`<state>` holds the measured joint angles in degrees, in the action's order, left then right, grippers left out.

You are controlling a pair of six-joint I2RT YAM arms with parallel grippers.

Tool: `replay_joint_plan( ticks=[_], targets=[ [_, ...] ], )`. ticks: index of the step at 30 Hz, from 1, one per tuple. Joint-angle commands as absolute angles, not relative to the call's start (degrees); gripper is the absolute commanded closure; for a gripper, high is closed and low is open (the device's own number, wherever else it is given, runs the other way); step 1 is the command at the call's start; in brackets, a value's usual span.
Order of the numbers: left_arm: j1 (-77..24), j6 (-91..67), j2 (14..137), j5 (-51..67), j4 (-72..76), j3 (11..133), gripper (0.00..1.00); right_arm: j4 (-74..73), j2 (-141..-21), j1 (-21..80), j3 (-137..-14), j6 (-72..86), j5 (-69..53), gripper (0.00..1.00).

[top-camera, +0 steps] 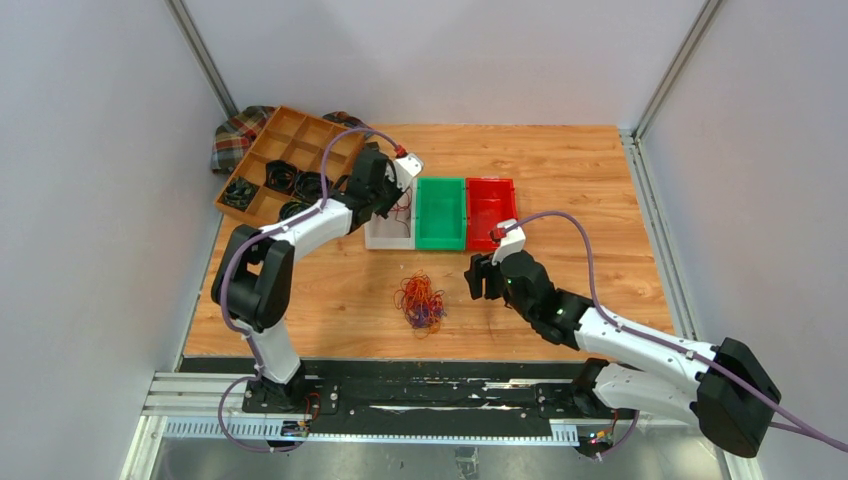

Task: Untangle the cables
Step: Place the cable in the bin.

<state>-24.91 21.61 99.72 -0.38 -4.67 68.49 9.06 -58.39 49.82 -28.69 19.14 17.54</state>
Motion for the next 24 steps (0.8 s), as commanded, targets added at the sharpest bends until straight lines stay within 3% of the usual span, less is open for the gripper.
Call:
replay_joint_plan(
  ticks=[1, 5, 6, 9, 10, 12, 21, 24],
  targets=[
    [-25.23, 25.09, 102.75, -2.71, 0.68, 67.31, 1.00, 7.20, -57.72, 48.65, -29.61, 19.62, 17.41, 0.37],
    [-25.23, 22.66, 103.41, 2.60, -1.14, 68.81, 0.98, 6.89, -58.08, 48.31, -30.39, 19.58, 17.08, 0.37],
    [-25.23, 22.37, 103.41, 4.28, -3.37, 70.08, 0.91, 6.69, -58.13, 48.26, -30.58, 19.51, 16.99, 0.37],
    [-24.26, 20.54, 102.28, 9.10, -9.79, 73.72, 0.48, 6.46, -57.95, 47.97, -31.23, 19.11, 16.45, 0.37],
    [-23.73, 20.12, 101.55, 10.67, -11.78, 74.70, 0.39, 6.37, -57.85, 47.91, -31.30, 19.14, 16.32, 0.37],
    [-22.83, 19.56, 100.04, 12.65, -15.87, 76.90, 0.28, 6.31, -57.61, 47.77, -31.61, 19.00, 15.78, 0.37],
    [-21.87, 21.14, 92.24, 16.86, -31.46, 81.36, 0.00, 5.27, -56.94, 47.67, -32.86, 18.82, 13.89, 0.37],
    [-21.91, 20.95, 89.95, 24.17, -36.93, 80.06, 0.02, 4.79, -56.92, 47.72, -33.07, 19.07, 13.18, 0.37]
  ],
)
